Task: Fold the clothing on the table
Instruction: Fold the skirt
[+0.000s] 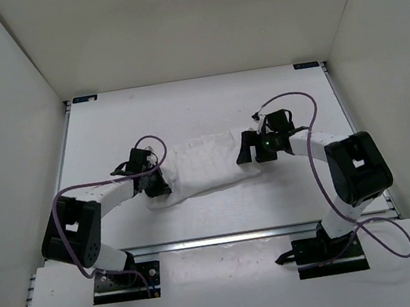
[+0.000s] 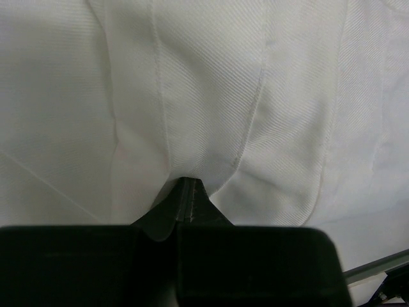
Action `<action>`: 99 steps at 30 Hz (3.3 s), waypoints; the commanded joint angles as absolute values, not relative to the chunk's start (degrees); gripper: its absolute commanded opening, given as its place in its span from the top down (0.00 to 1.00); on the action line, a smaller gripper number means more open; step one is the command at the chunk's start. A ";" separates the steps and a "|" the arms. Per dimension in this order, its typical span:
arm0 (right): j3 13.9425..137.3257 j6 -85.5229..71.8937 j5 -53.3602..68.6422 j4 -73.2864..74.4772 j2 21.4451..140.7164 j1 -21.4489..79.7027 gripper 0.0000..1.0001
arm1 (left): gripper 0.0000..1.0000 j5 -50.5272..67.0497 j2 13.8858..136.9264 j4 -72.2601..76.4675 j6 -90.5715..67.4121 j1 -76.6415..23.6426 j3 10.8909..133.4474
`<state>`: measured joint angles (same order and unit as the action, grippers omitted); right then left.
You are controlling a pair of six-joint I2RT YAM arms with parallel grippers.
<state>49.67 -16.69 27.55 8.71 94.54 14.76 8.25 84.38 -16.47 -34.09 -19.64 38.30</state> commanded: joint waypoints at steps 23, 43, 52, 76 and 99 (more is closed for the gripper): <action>71.27 -13.80 25.49 18.46 91.32 15.81 1.00 | 1.00 17.91 102.21 -14.09 -43.57 -31.20 53.08; 71.88 -18.38 25.58 23.18 95.45 38.50 0.49 | 1.00 27.15 109.87 -0.62 -55.02 -27.95 55.11; 85.78 -21.53 29.52 23.83 85.35 26.82 0.29 | 1.00 30.41 102.31 1.76 -54.41 -23.30 49.05; 80.75 -14.77 13.89 24.35 103.97 27.68 0.65 | 1.00 26.11 73.21 -11.16 -49.21 -16.77 35.24; 95.62 -13.19 8.17 30.58 113.11 31.55 0.28 | 1.00 27.15 73.56 -10.20 -46.49 -15.73 34.98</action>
<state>92.36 -12.93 8.69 30.55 113.08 31.75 26.09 75.35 -10.28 -47.55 -16.21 35.48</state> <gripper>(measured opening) 0.769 0.028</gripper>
